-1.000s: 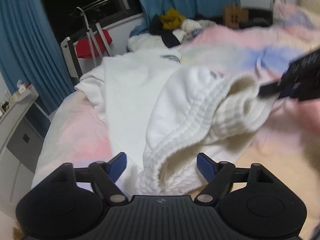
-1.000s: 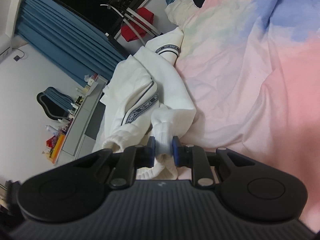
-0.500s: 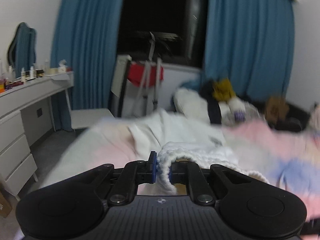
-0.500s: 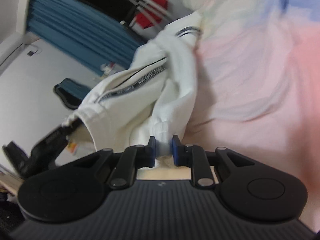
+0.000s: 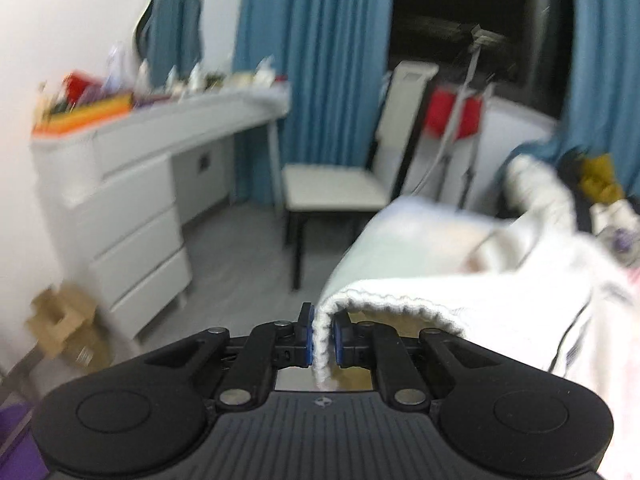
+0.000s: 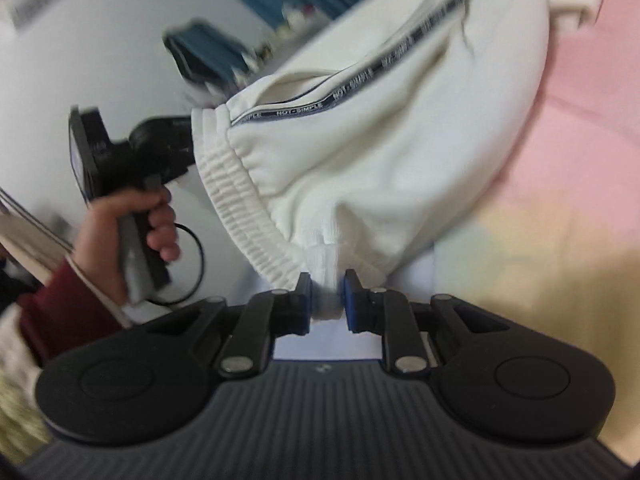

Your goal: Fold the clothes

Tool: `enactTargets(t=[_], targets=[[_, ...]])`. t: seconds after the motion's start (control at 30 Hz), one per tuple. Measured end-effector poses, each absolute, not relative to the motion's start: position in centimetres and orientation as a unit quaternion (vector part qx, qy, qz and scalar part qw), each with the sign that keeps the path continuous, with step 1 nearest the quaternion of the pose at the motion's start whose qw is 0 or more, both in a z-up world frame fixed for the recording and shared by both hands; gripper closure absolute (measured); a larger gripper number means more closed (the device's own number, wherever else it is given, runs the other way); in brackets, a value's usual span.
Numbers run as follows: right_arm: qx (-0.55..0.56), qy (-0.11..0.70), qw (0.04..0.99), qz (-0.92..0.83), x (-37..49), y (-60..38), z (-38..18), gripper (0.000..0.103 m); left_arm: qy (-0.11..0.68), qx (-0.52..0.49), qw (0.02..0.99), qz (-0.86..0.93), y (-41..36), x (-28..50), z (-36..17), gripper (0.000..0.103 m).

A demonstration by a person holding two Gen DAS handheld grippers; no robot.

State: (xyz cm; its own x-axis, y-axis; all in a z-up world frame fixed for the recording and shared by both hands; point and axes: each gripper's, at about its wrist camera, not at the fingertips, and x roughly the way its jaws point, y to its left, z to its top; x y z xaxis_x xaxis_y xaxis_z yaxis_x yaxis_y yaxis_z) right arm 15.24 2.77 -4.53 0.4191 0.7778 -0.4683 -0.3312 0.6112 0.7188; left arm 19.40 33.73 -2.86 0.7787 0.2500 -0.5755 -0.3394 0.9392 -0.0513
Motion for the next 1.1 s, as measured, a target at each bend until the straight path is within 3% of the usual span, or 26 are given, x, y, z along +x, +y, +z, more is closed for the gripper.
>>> enactTargets(t=[0.33, 0.37, 0.43, 0.5, 0.57, 0.6, 0.73, 0.97, 1.03, 1.1], targets=[[0.195, 0.381, 0.829, 0.359, 14.4, 3.3, -3.8, 0.077, 0.279, -0.084, 0.947, 0.133, 35.0, 14.4, -4.0, 0.079], [0.186, 0.377, 0.835, 0.356, 14.1, 3.3, -3.7, 0.075, 0.276, -0.083, 0.948, 0.132, 35.0, 13.8, -3.9, 0.075], [0.175, 0.364, 0.846, 0.349, 13.5, 3.0, -3.1, 0.071, 0.27, -0.081, 0.951, 0.128, 34.9, 12.6, -3.6, 0.051], [0.17, 0.348, 0.856, 0.342, 12.8, 2.4, -2.2, 0.052, 0.27, -0.077, 0.951, 0.13, 34.4, 10.9, -3.1, 0.049], [0.165, 0.331, 0.867, 0.334, 12.2, 1.7, -1.3, 0.018, 0.261, -0.074, 0.955, 0.117, 32.8, 9.3, -2.1, 0.046], [0.163, 0.323, 0.872, 0.331, 11.8, 1.4, -0.8, 0.016, 0.254, -0.074, 0.958, 0.109, 31.8, 8.5, -1.6, 0.043], [0.153, 0.289, 0.891, 0.315, 10.4, 0.0, 1.0, 0.016, 0.226, -0.075, 0.968, 0.075, 27.9, 5.5, 0.6, 0.029], [0.114, 0.214, 0.934, 0.262, 7.7, -4.7, 5.7, 0.016, 0.177, -0.075, 0.981, 0.016, 21.1, 0.1, 4.3, 0.015], [0.119, 0.204, 0.94, 0.244, 7.2, -7.0, 6.8, 0.016, 0.162, -0.075, 0.984, -0.001, 19.1, -1.4, 5.4, 0.005], [0.118, 0.198, 0.947, 0.225, 6.9, -9.0, 7.5, 0.016, 0.157, -0.078, 0.984, -0.026, 16.7, -1.7, 5.7, 0.003]])
